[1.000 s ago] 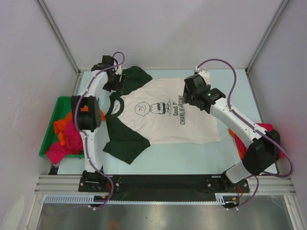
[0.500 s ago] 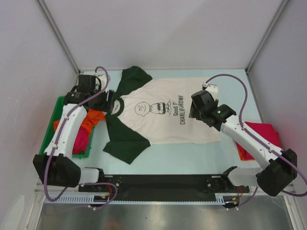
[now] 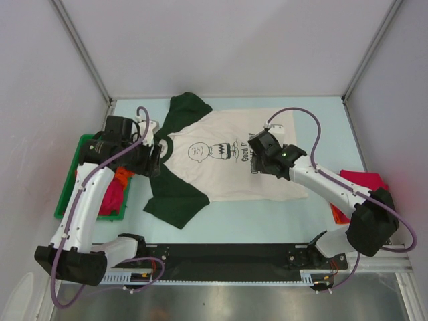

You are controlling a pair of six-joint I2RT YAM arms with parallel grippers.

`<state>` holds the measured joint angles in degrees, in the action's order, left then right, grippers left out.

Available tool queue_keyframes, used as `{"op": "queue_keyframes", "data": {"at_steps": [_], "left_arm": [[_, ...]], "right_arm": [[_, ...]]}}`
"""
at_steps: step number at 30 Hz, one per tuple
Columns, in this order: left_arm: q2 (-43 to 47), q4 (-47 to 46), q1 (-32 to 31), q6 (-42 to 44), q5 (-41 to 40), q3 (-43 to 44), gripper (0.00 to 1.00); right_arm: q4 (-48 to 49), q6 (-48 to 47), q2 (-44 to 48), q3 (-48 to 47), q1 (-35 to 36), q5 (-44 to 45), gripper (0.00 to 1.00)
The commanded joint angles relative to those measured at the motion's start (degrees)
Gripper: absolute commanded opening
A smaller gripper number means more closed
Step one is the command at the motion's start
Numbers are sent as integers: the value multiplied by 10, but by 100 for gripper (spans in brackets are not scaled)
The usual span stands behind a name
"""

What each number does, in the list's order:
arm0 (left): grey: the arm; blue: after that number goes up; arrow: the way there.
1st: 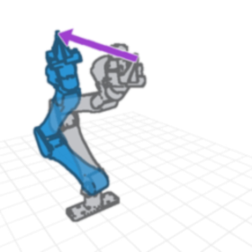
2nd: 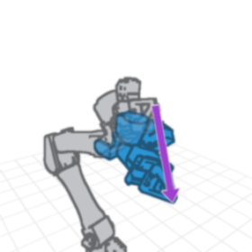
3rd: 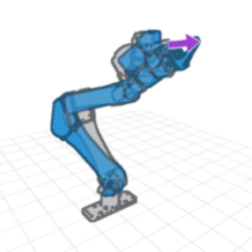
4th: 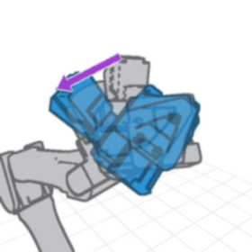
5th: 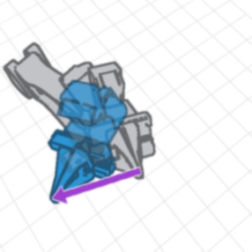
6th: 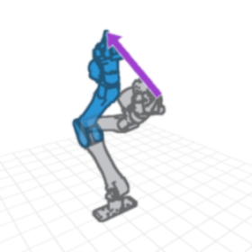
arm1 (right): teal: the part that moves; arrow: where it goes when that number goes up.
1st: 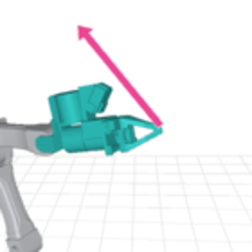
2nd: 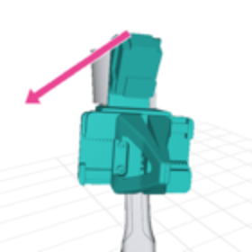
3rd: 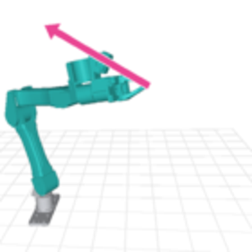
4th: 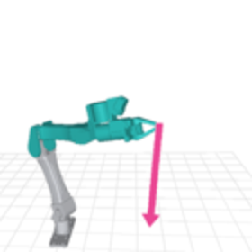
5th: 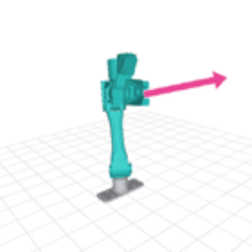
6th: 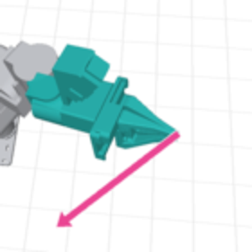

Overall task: Fold and stack the t-shirts
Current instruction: Flatten out the tshirt, then grap the side of the flattened tshirt closest away from the robot with both arms

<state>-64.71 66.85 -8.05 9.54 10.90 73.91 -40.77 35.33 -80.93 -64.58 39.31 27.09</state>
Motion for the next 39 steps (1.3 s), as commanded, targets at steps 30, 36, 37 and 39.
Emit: {"op": "queue_keyframes", "data": {"at_steps": [30, 36, 37, 39], "left_arm": [[81, -477, 69, -30, -97, -241, 69], [29, -822, 97, -22, -69, -399, 75], [14, -850, 96, -23, -69, -413, 75], [-15, -924, 97, -31, -87, -445, 75]], "right_arm": [[18, 85, -15, -19, 96, 88, 64], [-5, 96, 12, -9, 103, 106, 64], [-23, 99, 12, -16, 103, 109, 64], [-47, 108, 12, -34, 104, 119, 64]]}}
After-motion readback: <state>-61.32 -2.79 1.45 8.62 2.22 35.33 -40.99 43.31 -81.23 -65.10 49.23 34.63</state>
